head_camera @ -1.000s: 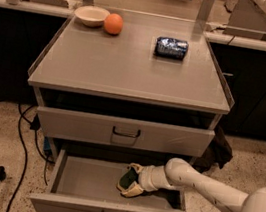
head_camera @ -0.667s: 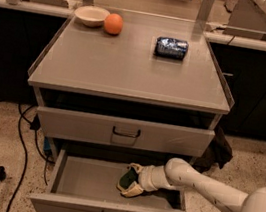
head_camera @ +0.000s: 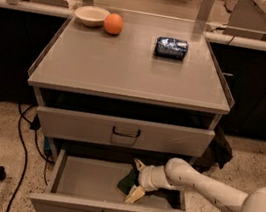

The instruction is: Place sponge into middle drawer

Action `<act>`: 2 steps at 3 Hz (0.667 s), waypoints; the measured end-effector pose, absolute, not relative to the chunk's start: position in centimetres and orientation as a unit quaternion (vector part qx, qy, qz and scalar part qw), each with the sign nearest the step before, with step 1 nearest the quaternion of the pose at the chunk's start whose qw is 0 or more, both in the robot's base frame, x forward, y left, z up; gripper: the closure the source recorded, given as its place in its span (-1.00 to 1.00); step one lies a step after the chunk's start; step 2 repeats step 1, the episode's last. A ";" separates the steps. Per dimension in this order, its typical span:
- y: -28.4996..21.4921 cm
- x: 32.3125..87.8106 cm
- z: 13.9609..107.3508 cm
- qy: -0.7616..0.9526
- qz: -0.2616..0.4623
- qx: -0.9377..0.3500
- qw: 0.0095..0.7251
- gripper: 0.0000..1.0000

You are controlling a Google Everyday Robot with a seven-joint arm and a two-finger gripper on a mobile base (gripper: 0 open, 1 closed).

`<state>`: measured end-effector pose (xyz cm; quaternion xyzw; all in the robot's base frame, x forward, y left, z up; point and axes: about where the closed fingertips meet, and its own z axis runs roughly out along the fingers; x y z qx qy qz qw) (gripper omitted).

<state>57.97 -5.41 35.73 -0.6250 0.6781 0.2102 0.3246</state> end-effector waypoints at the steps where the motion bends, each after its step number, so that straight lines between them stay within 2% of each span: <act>1: -5.4 58.0 35.7 0.678 0.210 -0.625 0.325 -1.00; 2: -5.4 58.0 35.7 0.678 0.210 -0.625 0.325 -1.00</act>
Offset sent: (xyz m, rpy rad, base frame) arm 0.0000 0.0000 0.0000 0.0000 0.0000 0.0000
